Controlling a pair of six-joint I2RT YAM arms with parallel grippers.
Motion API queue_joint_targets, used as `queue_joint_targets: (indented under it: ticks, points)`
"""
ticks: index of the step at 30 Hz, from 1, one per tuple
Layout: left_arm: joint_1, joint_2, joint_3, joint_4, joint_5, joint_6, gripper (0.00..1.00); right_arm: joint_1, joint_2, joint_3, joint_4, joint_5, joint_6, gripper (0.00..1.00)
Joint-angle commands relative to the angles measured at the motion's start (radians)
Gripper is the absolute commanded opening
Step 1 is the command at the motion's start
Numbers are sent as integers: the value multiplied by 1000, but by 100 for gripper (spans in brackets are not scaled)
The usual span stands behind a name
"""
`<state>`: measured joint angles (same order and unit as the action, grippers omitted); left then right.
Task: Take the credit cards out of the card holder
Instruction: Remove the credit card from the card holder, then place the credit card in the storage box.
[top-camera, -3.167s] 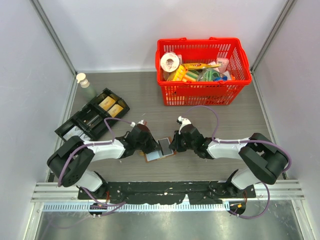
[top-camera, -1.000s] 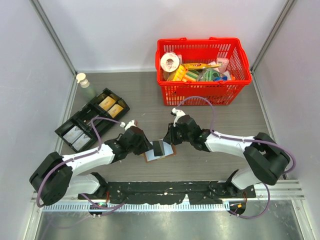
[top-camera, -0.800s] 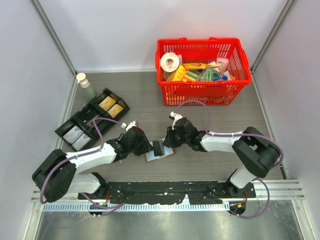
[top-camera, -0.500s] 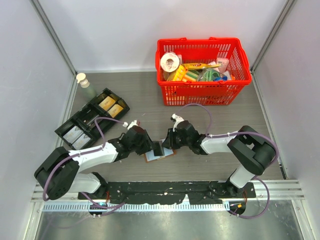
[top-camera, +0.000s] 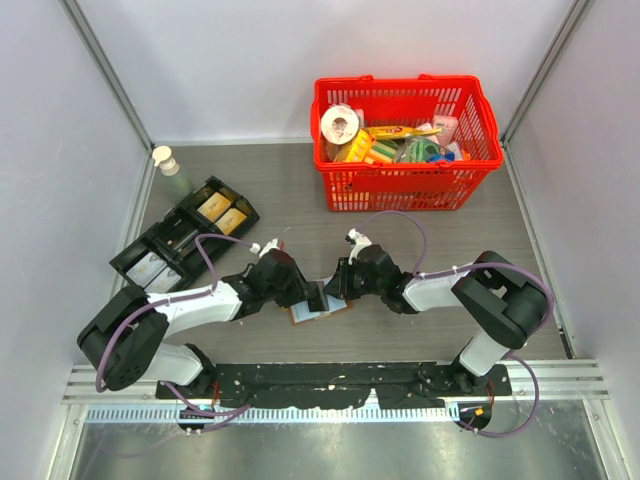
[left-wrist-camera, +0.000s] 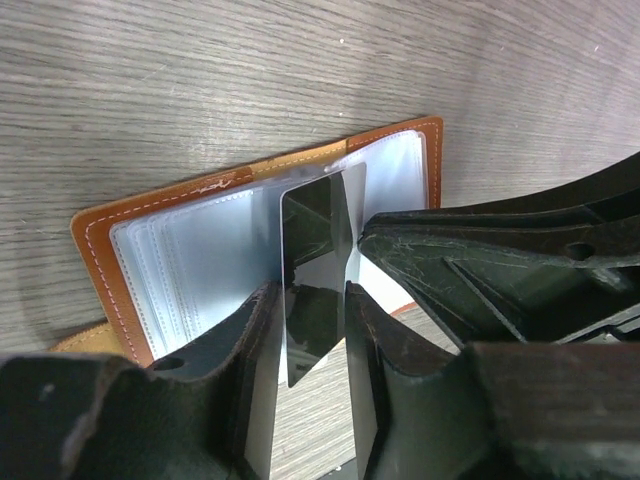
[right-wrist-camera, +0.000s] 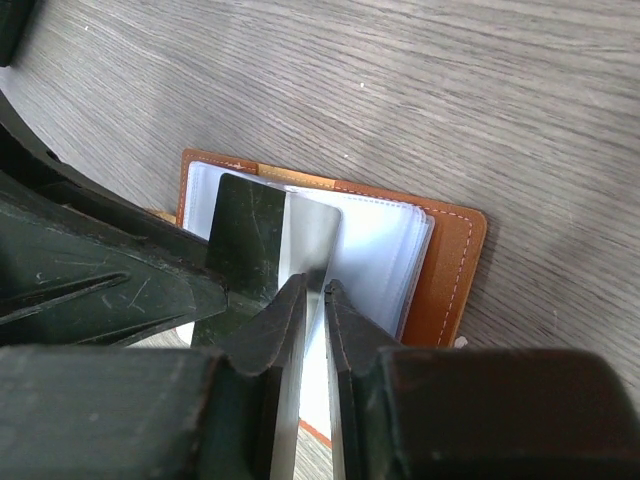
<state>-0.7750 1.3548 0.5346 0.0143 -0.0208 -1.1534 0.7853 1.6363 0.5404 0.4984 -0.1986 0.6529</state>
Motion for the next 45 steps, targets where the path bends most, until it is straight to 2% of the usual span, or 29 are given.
queue_joint_targets:
  ticks: [1, 6, 7, 14, 22, 24, 30, 31, 33, 37, 42, 45]
  points:
    - [-1, 17, 4, 18, 5, -5, 29, 3, 45, -40, -129, 21, -15, 19]
    - [-1, -3, 8, -3, -10, 9, 2, -1, 23, -43, -130, 19, -13, 19]
    - [0, -20, 11, -11, -17, 17, 0, -1, 17, -45, -133, 21, -13, 19]
    - [0, -149, -16, -126, -59, 81, 0, -6, -35, -33, -185, 36, -21, 20]
    - [2, -321, -51, -171, -76, 231, 0, -6, -232, 29, -356, 87, -61, 28]
    - [2, -351, -44, -181, -73, 297, 0, -6, -283, 47, -399, 99, -70, 35]
    - [-9, -428, 44, -240, -64, 549, 0, -6, -424, 118, -492, 145, 0, 67]
    - [-16, -443, 59, -250, -77, 596, 0, -8, -452, 125, -545, 157, 16, 69]
    - [-46, -468, 100, -273, -129, 703, 0, -6, -489, 164, -583, 188, 91, 75]
    - [-156, -476, 174, -289, -232, 874, 0, -4, -541, 208, -595, 195, 184, 78]
    - [-406, -410, 246, -290, -540, 1127, 0, -6, -588, 253, -574, 195, 315, 79]
    - [-484, -362, 268, -277, -657, 1228, 0, -6, -609, 274, -563, 195, 356, 79]
